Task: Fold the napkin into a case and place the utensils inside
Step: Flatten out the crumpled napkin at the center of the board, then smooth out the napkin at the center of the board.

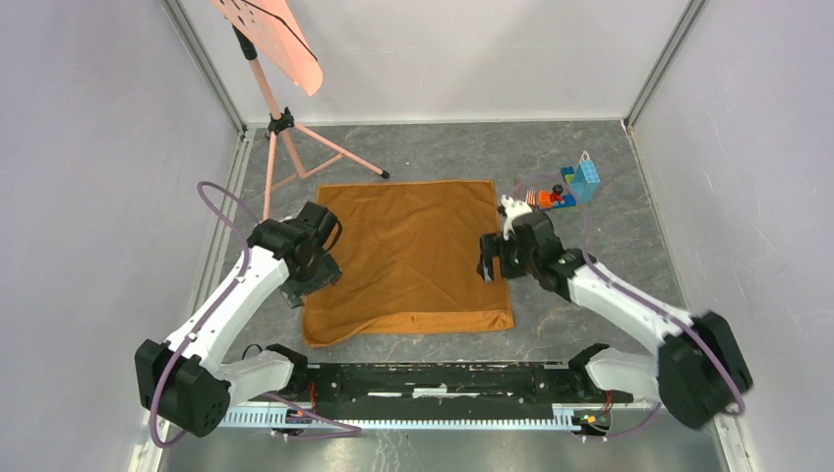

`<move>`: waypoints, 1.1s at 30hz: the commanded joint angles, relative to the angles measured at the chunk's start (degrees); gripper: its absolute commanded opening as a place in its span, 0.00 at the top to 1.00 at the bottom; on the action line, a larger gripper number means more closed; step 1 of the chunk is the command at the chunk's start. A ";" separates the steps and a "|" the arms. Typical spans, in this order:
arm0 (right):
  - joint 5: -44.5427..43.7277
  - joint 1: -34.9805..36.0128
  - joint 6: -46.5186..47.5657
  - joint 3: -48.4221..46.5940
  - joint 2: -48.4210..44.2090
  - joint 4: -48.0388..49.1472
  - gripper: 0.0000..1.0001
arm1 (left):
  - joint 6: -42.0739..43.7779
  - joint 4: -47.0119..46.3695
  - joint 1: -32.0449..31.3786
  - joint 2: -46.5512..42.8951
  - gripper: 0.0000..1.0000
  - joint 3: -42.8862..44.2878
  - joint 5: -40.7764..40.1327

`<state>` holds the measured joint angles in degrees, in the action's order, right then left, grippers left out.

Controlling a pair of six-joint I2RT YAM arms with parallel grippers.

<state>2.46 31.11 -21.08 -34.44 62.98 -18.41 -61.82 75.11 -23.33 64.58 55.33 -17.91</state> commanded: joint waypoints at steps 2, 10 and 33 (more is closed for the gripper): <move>-3.49 -3.03 3.29 -10.78 15.98 17.27 0.11 | 16.54 -19.00 0.36 0.78 0.11 3.60 6.79; -2.60 -4.99 3.39 -23.17 35.86 24.37 0.20 | 22.16 -44.64 1.30 3.67 0.00 0.57 25.88; 5.77 -11.02 9.23 -59.41 61.05 13.87 0.25 | 23.19 -60.92 10.20 22.59 0.00 1.82 42.07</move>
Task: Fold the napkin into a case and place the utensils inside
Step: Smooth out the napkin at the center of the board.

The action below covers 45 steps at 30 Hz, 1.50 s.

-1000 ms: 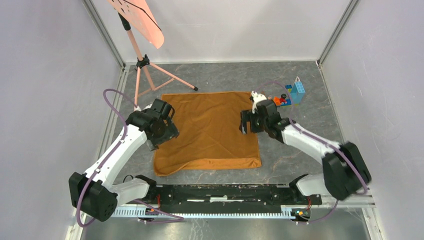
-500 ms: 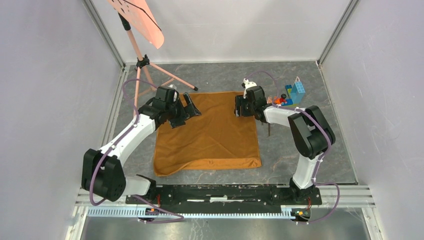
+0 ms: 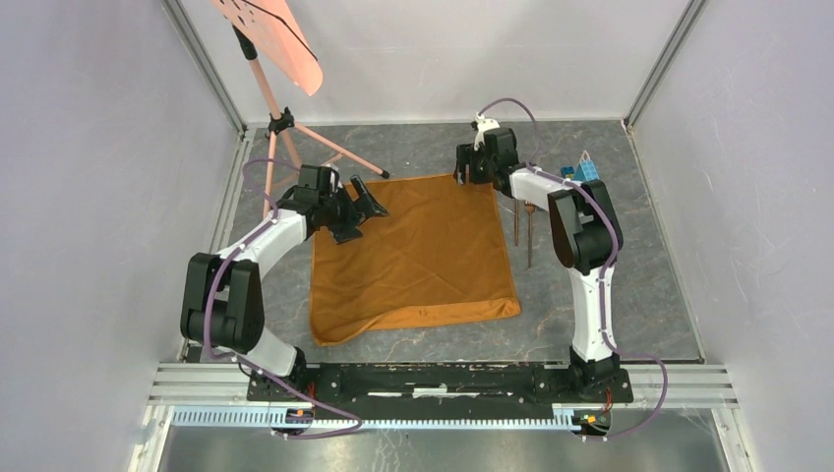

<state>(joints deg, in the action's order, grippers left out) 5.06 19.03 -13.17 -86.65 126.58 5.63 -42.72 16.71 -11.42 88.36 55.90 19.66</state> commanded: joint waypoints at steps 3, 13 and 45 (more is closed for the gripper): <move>4.71 2.86 -0.56 4.41 -13.02 -11.59 0.16 | 5.23 -2.18 -5.70 -1.28 0.00 -0.84 8.16; 7.89 4.28 -0.30 39.86 -39.35 -14.28 0.09 | 7.41 -11.19 -22.46 0.62 0.00 -5.73 11.89; -0.56 2.37 -0.09 48.30 -41.99 -13.61 0.15 | 3.86 -14.44 -28.96 4.86 0.02 -0.43 3.44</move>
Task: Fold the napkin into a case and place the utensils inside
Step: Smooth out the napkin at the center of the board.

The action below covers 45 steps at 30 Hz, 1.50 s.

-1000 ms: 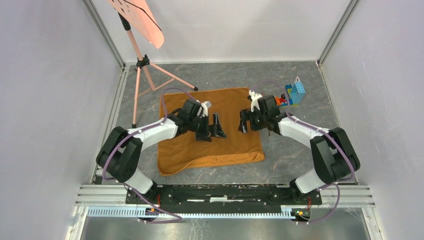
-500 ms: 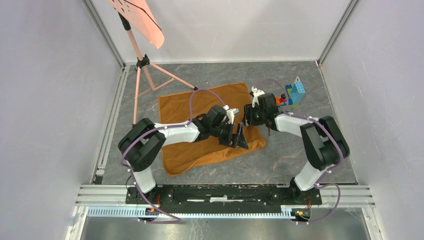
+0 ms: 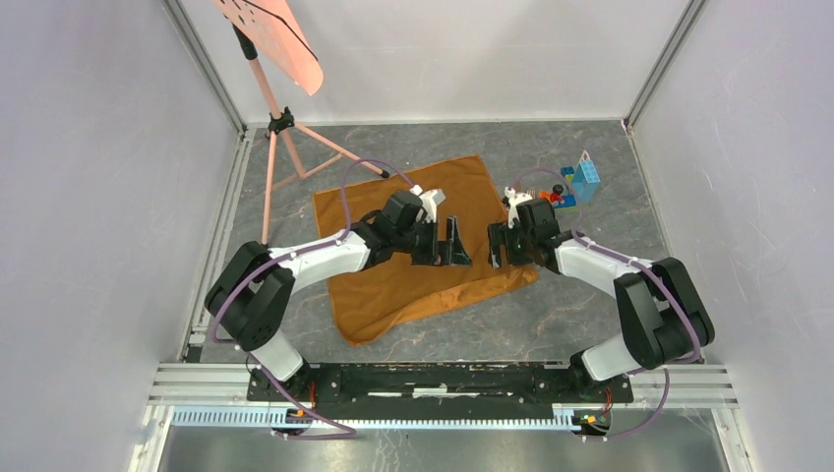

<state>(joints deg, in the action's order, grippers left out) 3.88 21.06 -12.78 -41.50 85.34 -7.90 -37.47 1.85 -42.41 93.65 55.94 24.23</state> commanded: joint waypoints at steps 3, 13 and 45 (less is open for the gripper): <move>-0.20 0.38 0.01 4.14 -0.89 -0.56 0.15 | -2.84 0.35 3.64 0.86 0.02 -0.47 -0.26; 4.14 0.36 -7.28 16.40 -18.33 -12.94 0.17 | -3.84 0.43 7.84 0.37 0.01 -1.77 -0.86; 14.22 2.60 -7.65 23.01 -36.32 -17.61 0.25 | -25.23 -17.68 5.45 43.11 0.50 31.60 0.94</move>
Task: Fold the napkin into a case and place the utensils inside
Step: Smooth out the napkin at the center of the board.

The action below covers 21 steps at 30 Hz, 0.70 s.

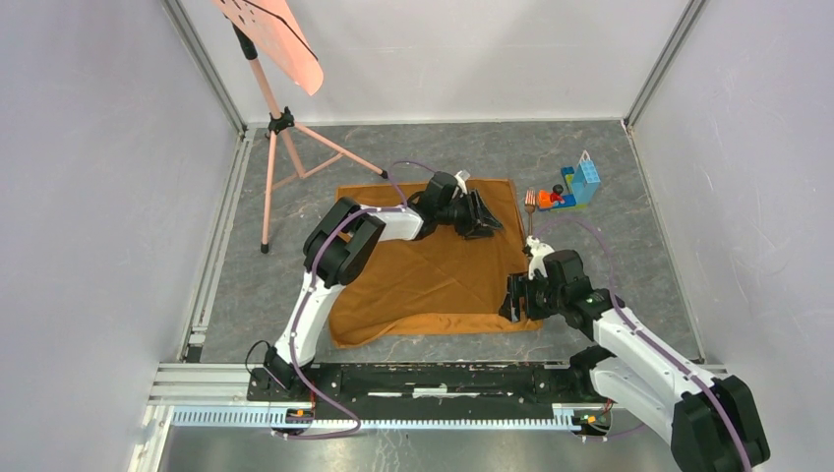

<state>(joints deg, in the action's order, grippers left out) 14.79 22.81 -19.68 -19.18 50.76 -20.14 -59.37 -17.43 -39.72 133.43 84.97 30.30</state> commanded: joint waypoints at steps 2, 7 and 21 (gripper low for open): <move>6.09 1.00 -1.01 1.37 -2.72 -6.17 0.25 | -3.29 2.38 3.89 4.52 0.50 3.99 -5.60; 11.83 1.45 -0.31 2.18 -6.05 -11.38 0.25 | -0.96 6.03 5.77 7.61 0.51 10.13 -5.56; 14.52 1.41 1.29 -4.25 -14.90 -24.72 0.23 | 14.39 28.66 7.43 8.93 0.49 32.20 -4.59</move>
<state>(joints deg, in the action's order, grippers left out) 29.41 23.92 -19.25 -18.39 35.35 -43.11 -55.18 -0.08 -32.58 143.87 110.02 27.03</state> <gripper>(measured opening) 0.768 0.495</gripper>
